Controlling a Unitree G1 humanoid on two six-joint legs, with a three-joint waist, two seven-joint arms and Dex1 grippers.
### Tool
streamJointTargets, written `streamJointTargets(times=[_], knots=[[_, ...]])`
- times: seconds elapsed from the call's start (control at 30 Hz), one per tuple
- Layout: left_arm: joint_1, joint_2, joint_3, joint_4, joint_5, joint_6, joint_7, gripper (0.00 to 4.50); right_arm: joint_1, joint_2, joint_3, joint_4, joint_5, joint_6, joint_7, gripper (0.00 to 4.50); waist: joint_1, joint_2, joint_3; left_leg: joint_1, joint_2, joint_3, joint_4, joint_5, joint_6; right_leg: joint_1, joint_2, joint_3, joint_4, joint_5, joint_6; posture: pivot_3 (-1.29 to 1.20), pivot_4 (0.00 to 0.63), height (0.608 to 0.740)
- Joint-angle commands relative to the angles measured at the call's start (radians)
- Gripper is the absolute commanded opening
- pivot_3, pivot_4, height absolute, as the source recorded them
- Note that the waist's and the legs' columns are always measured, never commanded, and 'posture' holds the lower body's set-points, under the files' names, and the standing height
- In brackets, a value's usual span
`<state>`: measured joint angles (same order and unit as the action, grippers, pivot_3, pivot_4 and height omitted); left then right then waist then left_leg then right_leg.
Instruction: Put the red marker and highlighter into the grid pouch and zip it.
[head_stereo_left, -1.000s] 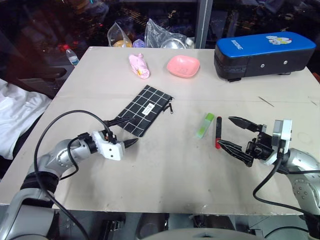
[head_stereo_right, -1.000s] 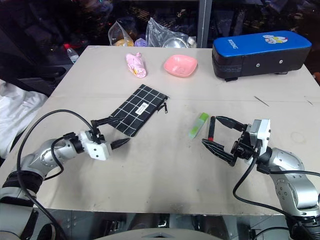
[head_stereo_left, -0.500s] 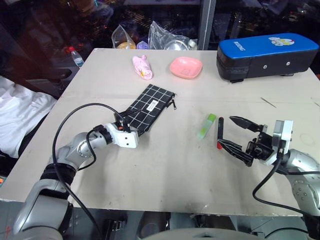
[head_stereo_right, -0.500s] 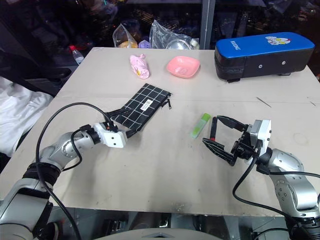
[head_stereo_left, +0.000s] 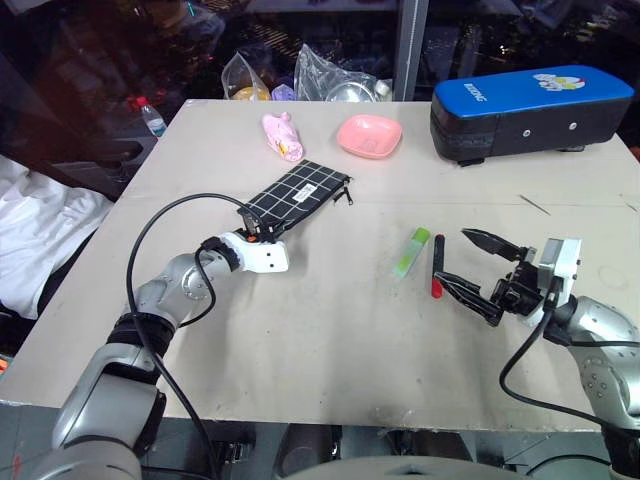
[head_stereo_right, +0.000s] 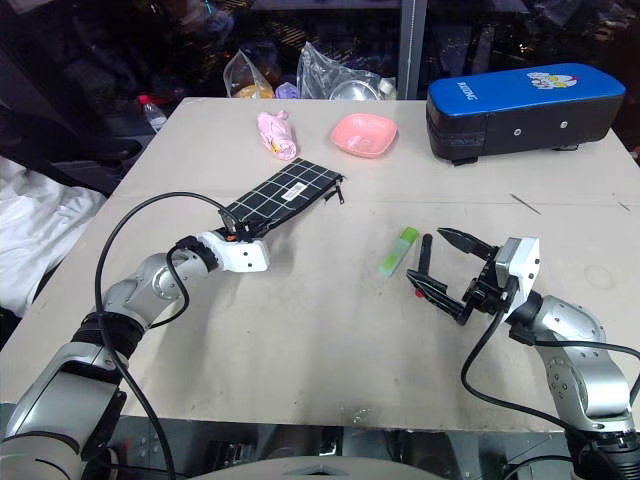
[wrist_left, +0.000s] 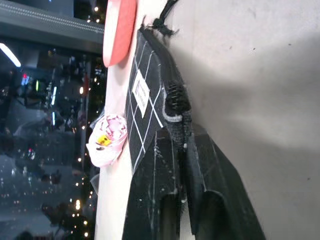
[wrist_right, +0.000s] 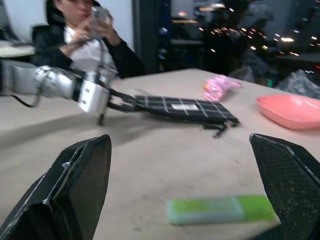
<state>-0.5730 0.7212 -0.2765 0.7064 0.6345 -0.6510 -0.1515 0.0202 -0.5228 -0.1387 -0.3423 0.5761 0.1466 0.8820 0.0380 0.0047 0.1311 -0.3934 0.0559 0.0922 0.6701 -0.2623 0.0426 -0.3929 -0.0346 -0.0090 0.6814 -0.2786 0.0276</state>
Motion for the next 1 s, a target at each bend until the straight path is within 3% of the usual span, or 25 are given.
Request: streamJointTargets(times=[0.03, 0.4, 0.53, 0.67, 0.83, 1.0], knots=[[-0.002, -0.007, -0.027, 0.067, 0.029, 0.053, 0.014, 0.01, -0.017, 0.006, -0.008, -0.011, -0.020, -0.010, -0.032, 4.50, 0.000, 0.000, 0.000, 0.000, 0.000, 0.000, 0.000, 0.000, 0.000, 0.000, 0.000, 0.000, 0.000, 0.000, 0.000, 0.00, 0.150, 0.737], [-0.001, -0.019, -0.002, 0.055, -0.040, 0.028, 0.031, 0.01, -0.034, 0.013, -0.002, 0.003, -0.039, -0.017, -0.039, 4.50, 0.002, 0.002, -0.001, 0.001, 0.000, 0.000, 0.000, 0.000, 0.000, 0.000, 0.000, 0.000, 0.000, 0.000, 0.000, 0.00, 0.150, 0.737], [0.037, -0.067, 0.091, -0.030, -0.302, -0.009, -0.103, 0.01, -0.036, 0.013, -0.012, 0.005, -0.038, -0.016, -0.042, 4.50, 0.001, 0.002, -0.001, 0.000, 0.000, -0.001, 0.000, 0.000, 0.000, 0.000, 0.000, 0.000, 0.000, 0.000, 0.000, 0.00, 0.150, 0.737], [0.105, -0.121, 0.164, -0.238, -0.591, 0.061, -0.282, 0.01, -0.039, 0.012, -0.017, 0.006, -0.037, -0.011, -0.047, 4.50, -0.003, -0.008, 0.005, -0.007, 0.001, 0.001, 0.001, 0.000, 0.000, -0.004, -0.002, 0.000, -0.003, 0.000, 0.000, 0.00, 0.150, 0.737], [0.186, -0.177, 0.219, -0.576, -0.864, 0.309, -0.373, 0.01, -0.047, 0.019, -0.015, 0.003, -0.034, 0.003, -0.063, 4.50, -0.023, -0.015, 0.009, -0.009, 0.001, 0.001, 0.000, 0.001, -0.003, -0.005, -0.003, 0.000, -0.006, 0.000, 0.000, 0.00, 0.150, 0.737], [0.241, -0.208, 0.241, -0.773, -0.995, 0.517, -0.412, 0.01, -0.079, 0.026, -0.012, 0.000, -0.034, 0.026, -0.101, 4.50, -0.033, -0.015, 0.010, -0.005, 0.001, 0.001, -0.001, -0.001, 0.000, -0.004, -0.002, 0.001, -0.003, 0.000, 0.001, 0.00, 0.150, 0.737]])
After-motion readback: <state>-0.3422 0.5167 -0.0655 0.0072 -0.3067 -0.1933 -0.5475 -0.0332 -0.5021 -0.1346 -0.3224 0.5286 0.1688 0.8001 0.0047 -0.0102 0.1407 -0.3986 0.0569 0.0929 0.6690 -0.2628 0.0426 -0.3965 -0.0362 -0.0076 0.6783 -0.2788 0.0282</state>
